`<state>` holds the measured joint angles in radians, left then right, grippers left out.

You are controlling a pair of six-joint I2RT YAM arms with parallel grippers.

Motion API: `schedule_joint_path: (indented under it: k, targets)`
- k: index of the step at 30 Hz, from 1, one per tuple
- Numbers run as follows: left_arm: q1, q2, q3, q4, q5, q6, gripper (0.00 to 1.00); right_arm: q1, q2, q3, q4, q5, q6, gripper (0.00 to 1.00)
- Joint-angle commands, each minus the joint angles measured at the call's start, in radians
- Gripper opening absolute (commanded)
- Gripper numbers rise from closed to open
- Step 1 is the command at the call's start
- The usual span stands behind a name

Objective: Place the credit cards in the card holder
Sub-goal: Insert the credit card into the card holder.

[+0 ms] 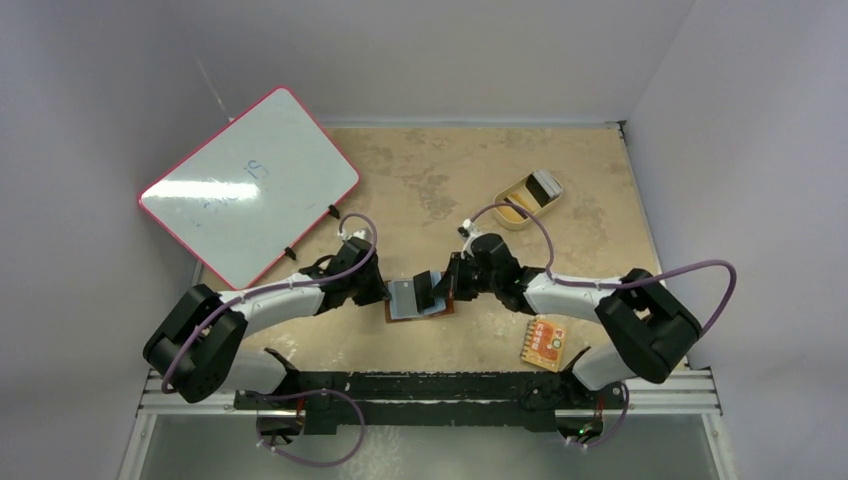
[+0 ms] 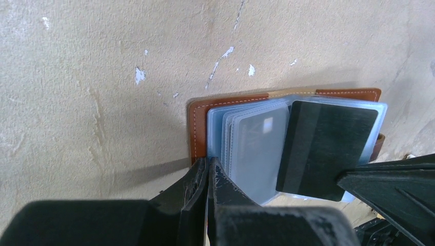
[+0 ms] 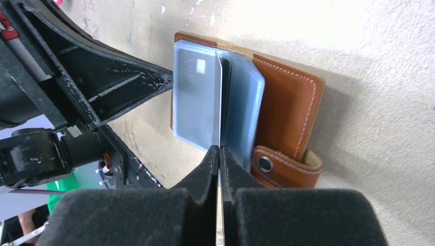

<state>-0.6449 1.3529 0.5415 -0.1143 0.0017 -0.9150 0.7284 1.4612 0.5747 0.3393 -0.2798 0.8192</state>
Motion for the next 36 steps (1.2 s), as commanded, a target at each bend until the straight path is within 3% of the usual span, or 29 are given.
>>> schedule_joint_path:
  k: [1, 16, 29, 36]
  targets:
    - [-0.002, -0.011, -0.013, 0.001, -0.029, 0.015, 0.0, 0.0, 0.014, -0.021, 0.075, -0.006, 0.023, 0.0]
    - [-0.002, -0.014, -0.016, -0.037, -0.046, -0.005, 0.0, 0.0, -0.046, -0.07, 0.026, 0.121, 0.045, 0.0]
    - [-0.002, -0.012, -0.026, -0.03, -0.042, -0.021, 0.0, 0.0, -0.001, -0.099, 0.142, 0.026, 0.07, 0.0]
    - [-0.002, -0.01, -0.029, -0.03, -0.045, -0.024, 0.0, 0.0, -0.102, -0.07, 0.027, 0.06, 0.071, 0.0]
